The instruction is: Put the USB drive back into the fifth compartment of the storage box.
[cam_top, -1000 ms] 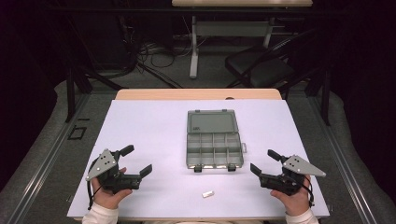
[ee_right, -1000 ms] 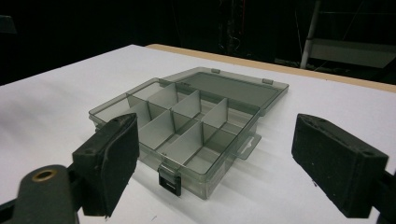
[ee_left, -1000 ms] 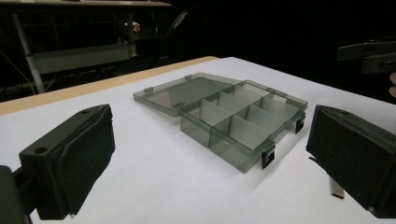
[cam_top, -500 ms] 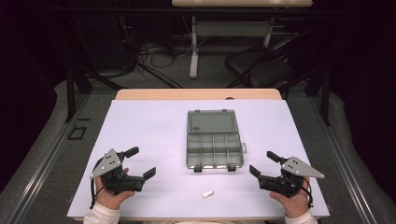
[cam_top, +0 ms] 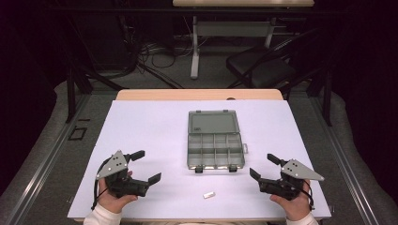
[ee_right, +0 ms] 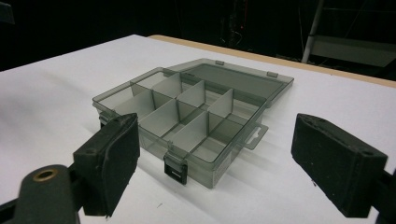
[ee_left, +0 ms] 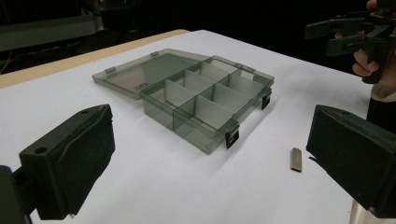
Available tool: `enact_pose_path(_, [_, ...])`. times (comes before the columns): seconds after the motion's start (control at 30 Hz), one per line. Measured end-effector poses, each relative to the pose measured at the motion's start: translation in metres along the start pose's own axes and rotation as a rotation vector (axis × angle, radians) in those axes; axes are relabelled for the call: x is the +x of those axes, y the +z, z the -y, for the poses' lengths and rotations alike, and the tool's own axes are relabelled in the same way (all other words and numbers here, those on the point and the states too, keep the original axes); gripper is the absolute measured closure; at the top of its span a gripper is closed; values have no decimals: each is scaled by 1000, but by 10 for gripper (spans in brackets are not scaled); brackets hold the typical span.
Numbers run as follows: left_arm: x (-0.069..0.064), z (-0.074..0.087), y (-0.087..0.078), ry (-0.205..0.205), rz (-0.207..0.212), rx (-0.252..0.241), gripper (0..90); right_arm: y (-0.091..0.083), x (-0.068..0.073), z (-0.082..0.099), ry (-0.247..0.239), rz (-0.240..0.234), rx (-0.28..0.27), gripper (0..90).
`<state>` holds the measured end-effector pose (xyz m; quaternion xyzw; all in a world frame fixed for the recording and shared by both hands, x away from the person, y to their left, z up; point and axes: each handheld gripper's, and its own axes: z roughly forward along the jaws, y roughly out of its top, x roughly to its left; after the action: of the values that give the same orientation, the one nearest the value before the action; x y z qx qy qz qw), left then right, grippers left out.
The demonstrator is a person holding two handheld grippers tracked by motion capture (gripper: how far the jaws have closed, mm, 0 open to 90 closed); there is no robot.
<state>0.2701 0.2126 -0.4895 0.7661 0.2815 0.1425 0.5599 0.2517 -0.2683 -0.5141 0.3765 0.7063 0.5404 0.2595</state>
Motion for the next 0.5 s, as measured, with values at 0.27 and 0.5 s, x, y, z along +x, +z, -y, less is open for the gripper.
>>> enact_pose_path(0.27, [0, -3, 5, -3, -22, 65, 11, 1, 0, 1, -3, 4, 2, 152])
enact_pose_path(0.5, [1, -4, 8, -31, -21, 102, 11, 1, 0, 1, -8, 4, 8, 152])
